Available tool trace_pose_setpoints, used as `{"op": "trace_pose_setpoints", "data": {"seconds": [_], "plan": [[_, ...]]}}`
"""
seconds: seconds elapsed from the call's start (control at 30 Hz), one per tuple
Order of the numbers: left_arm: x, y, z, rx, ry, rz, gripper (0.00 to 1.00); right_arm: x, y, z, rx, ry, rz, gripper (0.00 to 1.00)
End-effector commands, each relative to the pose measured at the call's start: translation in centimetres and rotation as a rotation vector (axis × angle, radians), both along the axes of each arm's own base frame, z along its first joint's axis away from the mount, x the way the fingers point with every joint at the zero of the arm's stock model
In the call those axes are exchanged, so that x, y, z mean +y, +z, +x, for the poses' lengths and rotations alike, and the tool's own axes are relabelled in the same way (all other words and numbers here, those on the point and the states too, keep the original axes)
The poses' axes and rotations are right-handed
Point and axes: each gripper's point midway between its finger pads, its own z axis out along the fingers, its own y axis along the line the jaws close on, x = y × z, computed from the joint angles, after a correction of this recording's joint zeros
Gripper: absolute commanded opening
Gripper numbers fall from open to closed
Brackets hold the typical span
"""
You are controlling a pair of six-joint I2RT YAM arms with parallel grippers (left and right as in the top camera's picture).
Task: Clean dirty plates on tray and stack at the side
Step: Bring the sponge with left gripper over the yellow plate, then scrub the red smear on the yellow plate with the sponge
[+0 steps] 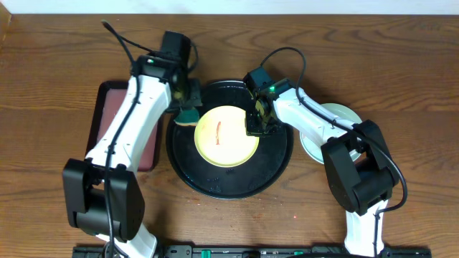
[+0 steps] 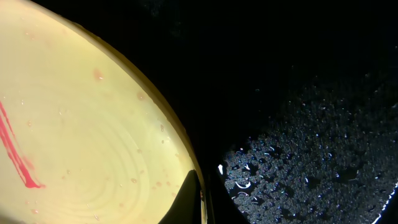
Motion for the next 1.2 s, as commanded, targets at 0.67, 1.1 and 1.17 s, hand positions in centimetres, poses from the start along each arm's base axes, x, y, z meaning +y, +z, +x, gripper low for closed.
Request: {"op": "trace_pose_setpoints", "data": {"seconds": [0.67, 1.1, 1.17], "plan": [[-6.2, -12.2, -3.5, 0.114, -0.142, 0.068, 0.07, 0.0, -1.3, -0.3, 0.021, -0.009, -0.013, 0.01], [-11.4, -11.1, -4.6, 0.085, -0.643, -0.174, 0.07, 0.0, -1.3, -0.3, 0.021, -0.009, -0.014, 0.01], [-11.5, -11.0, -4.4, 0.068, -0.687, -0.168, 0.08, 0.0, -1.3, -0.3, 0.021, -0.009, -0.014, 0.01]]}}
